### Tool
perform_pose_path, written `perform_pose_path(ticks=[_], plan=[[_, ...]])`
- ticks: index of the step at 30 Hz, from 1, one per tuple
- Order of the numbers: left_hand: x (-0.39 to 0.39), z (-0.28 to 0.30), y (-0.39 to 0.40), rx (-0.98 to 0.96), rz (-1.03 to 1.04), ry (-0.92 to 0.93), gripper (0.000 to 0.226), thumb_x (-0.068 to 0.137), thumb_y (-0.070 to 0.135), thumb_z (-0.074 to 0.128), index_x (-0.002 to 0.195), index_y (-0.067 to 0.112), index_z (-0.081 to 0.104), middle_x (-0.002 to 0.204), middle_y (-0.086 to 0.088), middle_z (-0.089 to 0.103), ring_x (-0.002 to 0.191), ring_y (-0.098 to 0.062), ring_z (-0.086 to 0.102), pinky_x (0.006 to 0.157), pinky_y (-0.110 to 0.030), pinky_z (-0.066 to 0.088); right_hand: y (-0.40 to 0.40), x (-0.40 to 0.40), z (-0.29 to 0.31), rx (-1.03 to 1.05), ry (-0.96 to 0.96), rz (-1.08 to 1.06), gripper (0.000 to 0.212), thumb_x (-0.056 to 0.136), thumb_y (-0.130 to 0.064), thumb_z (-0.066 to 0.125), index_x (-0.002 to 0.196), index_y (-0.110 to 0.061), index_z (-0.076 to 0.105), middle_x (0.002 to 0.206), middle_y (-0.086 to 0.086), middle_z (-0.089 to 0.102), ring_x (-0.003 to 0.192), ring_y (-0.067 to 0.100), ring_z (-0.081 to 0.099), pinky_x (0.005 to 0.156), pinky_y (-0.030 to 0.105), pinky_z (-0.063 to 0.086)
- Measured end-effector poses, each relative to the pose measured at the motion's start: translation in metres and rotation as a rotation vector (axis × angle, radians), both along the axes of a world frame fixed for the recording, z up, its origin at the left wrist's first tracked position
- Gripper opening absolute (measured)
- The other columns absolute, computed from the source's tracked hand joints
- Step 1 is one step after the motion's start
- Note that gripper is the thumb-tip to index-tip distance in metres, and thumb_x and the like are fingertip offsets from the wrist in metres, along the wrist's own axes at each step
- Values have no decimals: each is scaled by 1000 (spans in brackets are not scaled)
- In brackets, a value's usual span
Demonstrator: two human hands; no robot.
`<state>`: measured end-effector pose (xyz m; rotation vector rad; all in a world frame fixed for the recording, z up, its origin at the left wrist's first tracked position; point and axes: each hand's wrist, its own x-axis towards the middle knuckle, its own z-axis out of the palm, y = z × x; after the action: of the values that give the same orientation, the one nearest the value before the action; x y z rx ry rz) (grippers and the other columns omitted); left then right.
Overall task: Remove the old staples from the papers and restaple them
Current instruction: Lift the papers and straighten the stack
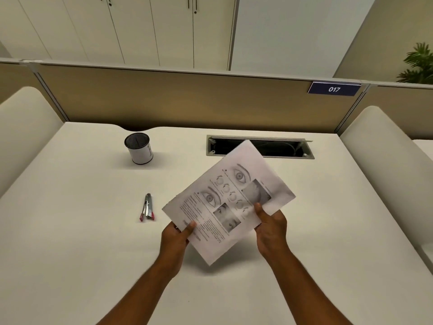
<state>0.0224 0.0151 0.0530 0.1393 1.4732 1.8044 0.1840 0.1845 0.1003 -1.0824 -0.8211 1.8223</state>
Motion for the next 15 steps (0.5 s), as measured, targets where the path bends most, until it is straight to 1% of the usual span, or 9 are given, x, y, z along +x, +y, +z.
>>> perform_pose_path(ticks=[2, 4, 6, 8, 9, 11, 12, 13, 15], plan=[[-13, 4, 2, -61, 16, 101, 38, 88, 6, 75, 122, 14, 63, 116, -12, 76, 112, -33, 71, 93, -43, 59, 7, 4, 6, 116, -88, 17, 28, 89, -4, 73, 113, -19, 71, 105, 2, 80, 98, 27, 76, 85, 44, 61], [-27, 16, 9, -147, 42, 253, 40, 86, 6, 78, 121, 12, 60, 121, -14, 72, 119, -34, 66, 99, -39, 53, 12, 8, 13, 210, -144, 48, 21, 90, -6, 73, 103, -22, 72, 98, 0, 81, 93, 25, 77, 81, 41, 62], [-36, 34, 18, -222, 1, 502, 44, 86, 17, 80, 124, 15, 57, 124, -3, 69, 126, -25, 61, 107, -37, 46, 14, 11, 20, 308, -188, 100, 19, 91, -8, 73, 99, -25, 73, 96, 0, 80, 89, 21, 77, 74, 34, 63], [-41, 57, 28, -252, -117, 749, 53, 88, 35, 77, 133, 19, 55, 129, 10, 63, 129, -11, 55, 116, -38, 36, 15, 11, 27, 386, -237, 139, 19, 93, -9, 73, 96, -28, 74, 94, -1, 80, 85, 18, 77, 69, 28, 61], [-41, 69, 33, -228, -181, 801, 54, 89, 41, 73, 136, 22, 54, 131, 16, 61, 128, -7, 54, 114, -35, 36, 15, 11, 29, 417, -252, 154, 19, 93, -10, 72, 96, -28, 74, 93, -1, 80, 85, 17, 77, 68, 26, 61], [-39, 89, 43, -132, -251, 793, 41, 94, 42, 65, 131, 25, 57, 127, 19, 64, 122, -4, 60, 99, -26, 49, 13, 9, 33, 471, -280, 165, 19, 94, -9, 71, 98, -27, 72, 92, -4, 80, 85, 18, 76, 67, 26, 61], [-37, 94, 47, -88, -246, 774, 32, 98, 37, 61, 126, 22, 60, 121, 15, 69, 116, -9, 66, 91, -28, 57, 12, 7, 36, 498, -296, 163, 19, 94, -10, 71, 99, -28, 71, 92, -7, 79, 85, 17, 76, 67, 25, 61], [-35, 97, 51, -55, -223, 760, 25, 102, 30, 58, 122, 17, 62, 115, 7, 73, 109, -16, 70, 86, -34, 61, 10, 6, 38, 524, -311, 159, 20, 95, -10, 70, 99, -30, 70, 91, -10, 79, 85, 14, 76, 66, 24, 61], [-26, 97, 54, 1, -167, 742, 20, 106, 22, 52, 119, 11, 62, 107, -3, 75, 100, -23, 73, 82, -42, 64, 5, 5, 42, 575, -327, 142, 21, 96, -12, 69, 100, -33, 69, 90, -13, 78, 85, 9, 74, 65, 21, 60]])
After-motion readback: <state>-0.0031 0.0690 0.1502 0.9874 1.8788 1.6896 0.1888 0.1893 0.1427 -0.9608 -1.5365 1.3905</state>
